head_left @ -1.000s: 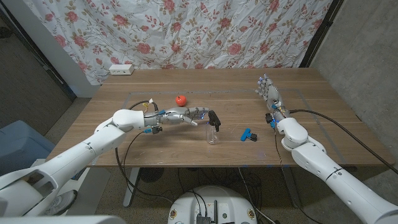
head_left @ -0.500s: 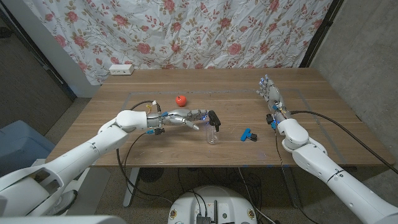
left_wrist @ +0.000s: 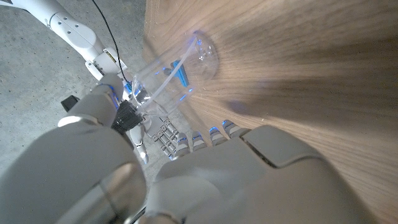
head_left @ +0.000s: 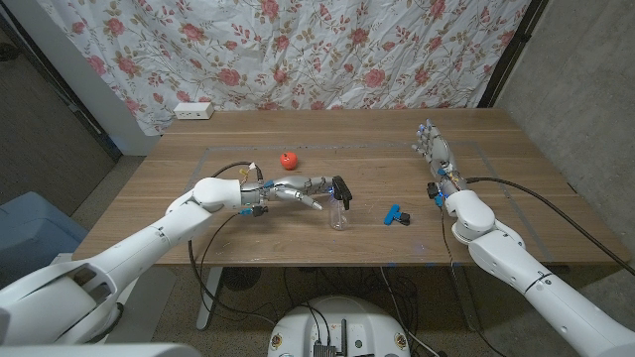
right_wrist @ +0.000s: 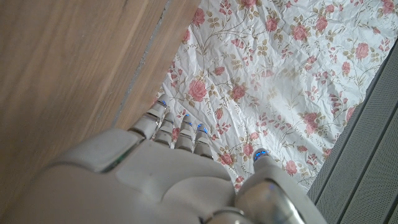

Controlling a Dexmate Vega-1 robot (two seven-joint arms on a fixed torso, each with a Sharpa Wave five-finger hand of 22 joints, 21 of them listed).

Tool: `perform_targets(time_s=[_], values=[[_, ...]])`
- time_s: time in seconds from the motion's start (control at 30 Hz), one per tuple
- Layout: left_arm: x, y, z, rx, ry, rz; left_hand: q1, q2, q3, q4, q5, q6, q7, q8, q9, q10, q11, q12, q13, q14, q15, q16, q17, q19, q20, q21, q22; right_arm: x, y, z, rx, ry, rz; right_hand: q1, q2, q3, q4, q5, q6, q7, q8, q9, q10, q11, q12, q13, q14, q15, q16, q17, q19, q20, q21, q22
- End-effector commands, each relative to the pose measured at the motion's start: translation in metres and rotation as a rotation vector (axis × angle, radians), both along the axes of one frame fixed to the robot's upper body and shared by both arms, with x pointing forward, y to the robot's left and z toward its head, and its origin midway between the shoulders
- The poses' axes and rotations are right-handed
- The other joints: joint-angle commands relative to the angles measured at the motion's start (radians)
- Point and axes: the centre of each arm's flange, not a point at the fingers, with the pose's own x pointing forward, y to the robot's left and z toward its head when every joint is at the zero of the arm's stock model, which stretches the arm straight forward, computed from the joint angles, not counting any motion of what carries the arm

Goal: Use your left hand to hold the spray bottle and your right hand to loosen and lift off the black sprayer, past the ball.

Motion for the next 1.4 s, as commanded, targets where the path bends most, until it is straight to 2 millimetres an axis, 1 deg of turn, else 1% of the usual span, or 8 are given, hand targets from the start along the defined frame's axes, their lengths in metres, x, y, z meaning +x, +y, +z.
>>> perform_targets(time_s=[0.03, 0.23, 0.27, 0.37, 0.53, 0.9, 1.1, 1.4], values=[[0.005, -0.012, -0.009, -0.008, 0.024, -0.031, 0.018, -0.002, -0.008, 0.000, 0.007, 0.017, -0.001, 0.009, 0.002, 0.015, -0.003, 0.009, 0.003, -0.002, -0.058, 0.005, 0.002, -0.004, -0.074, 0.005, 0.002, -0.003, -0.002, -0.005, 0.015, 0.002, -0.008, -0.004, -0.001, 0.001, -0.001, 0.000, -0.007, 0.001, 0.003, 0.003, -0.002, 0.001, 0.001, 0.004, 0.001, 0.007, 0.006, 0.001, 0.005, -0.002, 0.005, 0.002], [0.007, -0.018, -0.012, -0.016, 0.039, -0.046, 0.026, -0.003, -0.016, 0.000, 0.011, 0.029, 0.000, 0.012, 0.002, 0.032, -0.007, 0.013, 0.004, 0.015, -0.065, 0.007, 0.002, 0.001, -0.074, 0.005, 0.002, -0.004, -0.003, -0.006, 0.019, 0.003, -0.010, -0.004, -0.001, 0.002, -0.002, 0.000, -0.008, 0.002, 0.003, 0.003, -0.001, 0.002, 0.001, 0.004, 0.002, 0.007, 0.006, 0.000, 0.005, -0.002, 0.005, 0.002], [0.008, -0.019, -0.012, -0.015, 0.038, -0.046, 0.029, 0.000, -0.017, 0.000, 0.007, 0.025, 0.010, 0.010, 0.002, 0.032, 0.000, 0.012, 0.004, 0.017, -0.057, 0.006, 0.002, 0.002, -0.064, 0.005, 0.002, -0.004, -0.003, -0.006, 0.017, 0.004, -0.011, -0.004, -0.001, 0.002, -0.002, 0.000, -0.008, 0.002, 0.003, 0.003, -0.002, 0.002, 0.001, 0.004, 0.002, 0.006, 0.006, 0.000, 0.004, -0.002, 0.005, 0.002], [0.009, -0.021, -0.013, -0.019, 0.052, -0.054, 0.039, 0.005, -0.018, -0.002, -0.001, 0.041, 0.009, 0.014, 0.003, 0.048, -0.002, 0.015, 0.004, 0.033, -0.060, 0.008, 0.002, 0.014, -0.063, 0.007, 0.002, -0.004, -0.004, -0.006, 0.015, 0.005, -0.009, -0.003, 0.000, 0.003, -0.003, 0.000, -0.008, 0.002, 0.003, 0.003, -0.002, 0.002, 0.001, 0.004, 0.003, 0.007, 0.006, -0.001, 0.005, -0.003, 0.005, 0.002], [0.011, -0.024, -0.014, -0.020, 0.059, -0.061, 0.064, 0.011, -0.020, -0.003, -0.013, 0.075, 0.008, 0.022, 0.003, 0.094, -0.011, 0.025, 0.006, 0.085, -0.078, 0.016, 0.002, 0.037, -0.062, 0.010, 0.002, -0.005, -0.005, -0.005, 0.013, 0.002, -0.014, -0.003, 0.000, 0.004, -0.004, 0.000, -0.008, 0.003, 0.004, 0.003, -0.002, 0.001, 0.001, 0.004, 0.002, 0.009, 0.006, -0.001, 0.004, -0.003, 0.005, 0.002], [0.014, -0.028, -0.018, -0.032, 0.093, -0.068, 0.122, 0.017, -0.023, -0.003, -0.026, 0.142, 0.012, 0.042, 0.007, 0.167, -0.008, 0.036, 0.011, 0.163, -0.087, 0.020, 0.003, 0.073, -0.052, 0.010, 0.001, -0.007, -0.007, -0.006, 0.020, 0.001, -0.021, -0.004, 0.000, 0.004, -0.006, -0.001, -0.010, 0.004, 0.004, 0.003, -0.003, 0.002, 0.000, 0.004, 0.002, 0.010, 0.007, -0.002, 0.004, -0.002, 0.005, 0.002], [0.015, -0.029, -0.021, -0.048, 0.118, -0.067, 0.181, 0.028, -0.019, -0.004, -0.026, 0.211, 0.032, 0.070, 0.014, 0.214, -0.006, 0.043, 0.017, 0.212, -0.076, 0.020, 0.003, 0.098, -0.051, 0.011, 0.001, -0.010, -0.009, -0.008, 0.024, 0.001, -0.025, -0.002, 0.002, 0.005, -0.008, -0.001, -0.009, 0.004, 0.004, 0.003, -0.003, 0.002, 0.001, 0.004, 0.001, 0.009, 0.006, -0.003, 0.004, 0.001, 0.005, 0.002], [0.018, -0.034, -0.024, -0.084, 0.130, -0.058, 0.254, 0.037, -0.016, -0.005, -0.019, 0.243, 0.062, 0.093, 0.024, 0.273, -0.004, 0.055, 0.029, 0.285, -0.058, 0.029, 0.005, 0.141, -0.052, 0.014, 0.001, -0.013, -0.012, -0.011, 0.033, 0.003, -0.028, -0.001, 0.003, 0.007, -0.010, -0.002, -0.009, 0.006, 0.005, 0.003, -0.003, 0.002, 0.001, 0.005, 0.000, 0.008, 0.007, -0.004, 0.004, 0.004, 0.005, 0.002]])
